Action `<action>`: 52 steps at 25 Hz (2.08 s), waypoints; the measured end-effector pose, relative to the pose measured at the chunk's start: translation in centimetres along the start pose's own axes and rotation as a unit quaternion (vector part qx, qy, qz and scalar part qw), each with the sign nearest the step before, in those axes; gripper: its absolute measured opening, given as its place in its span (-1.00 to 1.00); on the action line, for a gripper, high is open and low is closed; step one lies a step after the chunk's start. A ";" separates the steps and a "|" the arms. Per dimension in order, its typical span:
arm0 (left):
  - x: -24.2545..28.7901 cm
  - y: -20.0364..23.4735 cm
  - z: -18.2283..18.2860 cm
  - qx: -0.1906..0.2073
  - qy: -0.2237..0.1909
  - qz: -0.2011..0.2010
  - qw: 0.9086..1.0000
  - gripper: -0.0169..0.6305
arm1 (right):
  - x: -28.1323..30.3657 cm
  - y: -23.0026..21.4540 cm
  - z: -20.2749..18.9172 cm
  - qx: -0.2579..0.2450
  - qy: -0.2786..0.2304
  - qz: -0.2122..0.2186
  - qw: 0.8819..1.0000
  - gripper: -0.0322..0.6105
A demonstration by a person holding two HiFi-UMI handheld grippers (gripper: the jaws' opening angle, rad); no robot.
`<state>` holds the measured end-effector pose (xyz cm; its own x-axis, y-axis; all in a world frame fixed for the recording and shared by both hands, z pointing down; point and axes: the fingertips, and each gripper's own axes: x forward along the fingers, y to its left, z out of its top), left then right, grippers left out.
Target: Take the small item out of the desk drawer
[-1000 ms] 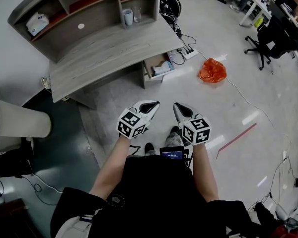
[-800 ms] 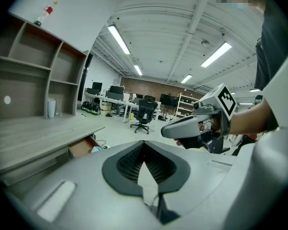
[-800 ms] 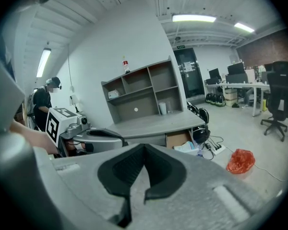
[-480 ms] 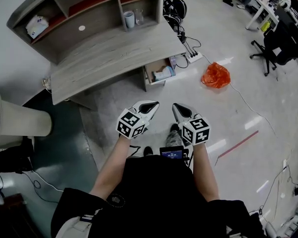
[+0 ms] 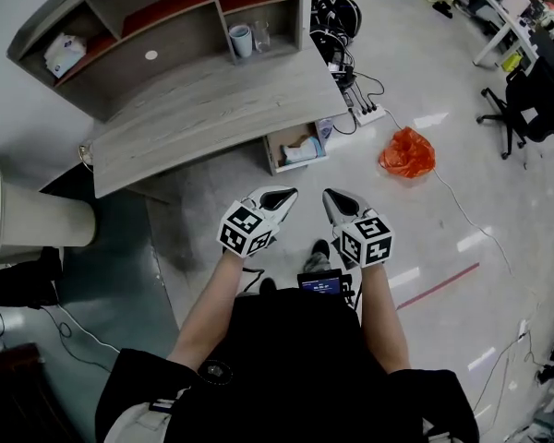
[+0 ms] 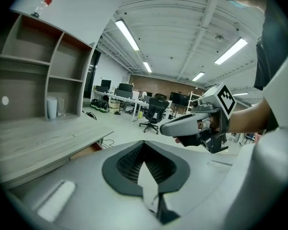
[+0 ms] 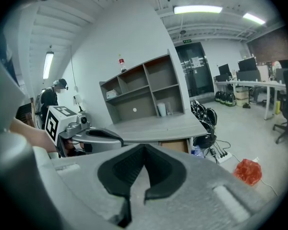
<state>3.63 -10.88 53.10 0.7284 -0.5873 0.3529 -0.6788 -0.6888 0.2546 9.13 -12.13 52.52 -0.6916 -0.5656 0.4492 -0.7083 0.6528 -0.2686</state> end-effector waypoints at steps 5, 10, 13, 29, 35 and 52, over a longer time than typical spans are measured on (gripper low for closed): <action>1.8 1.8 0.9 -0.014 0.001 0.027 1.000 -0.95 | 1.6 -2.2 1.2 -0.007 0.012 0.027 1.000 -0.90; 3.5 3.4 1.9 -0.034 -0.004 0.053 0.998 -0.95 | 3.1 -4.3 2.6 -0.015 0.023 0.054 0.998 -0.90; 4.4 4.1 2.2 -0.044 -0.005 0.067 0.997 -0.95 | 3.9 -5.3 3.3 -0.021 0.029 0.069 0.997 -0.90; 6.2 6.0 2.6 -0.065 0.004 0.113 0.991 -0.95 | 6.7 -7.2 4.7 -0.033 0.045 0.127 0.990 -0.90; 5.4 7.1 3.5 -0.051 0.003 0.098 0.994 -0.95 | 7.0 -6.9 5.9 -0.025 0.033 0.100 0.994 -0.90; 4.5 8.2 4.9 -0.028 -0.002 0.061 0.998 -0.95 | 7.2 -5.0 7.3 -0.027 0.023 0.083 0.996 -0.90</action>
<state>1.84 -21.24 52.39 0.6410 -0.6668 0.3803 -0.7660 -0.5878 0.2603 6.64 -23.10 50.89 -0.7900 -0.4254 0.4414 -0.5757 0.7623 -0.2957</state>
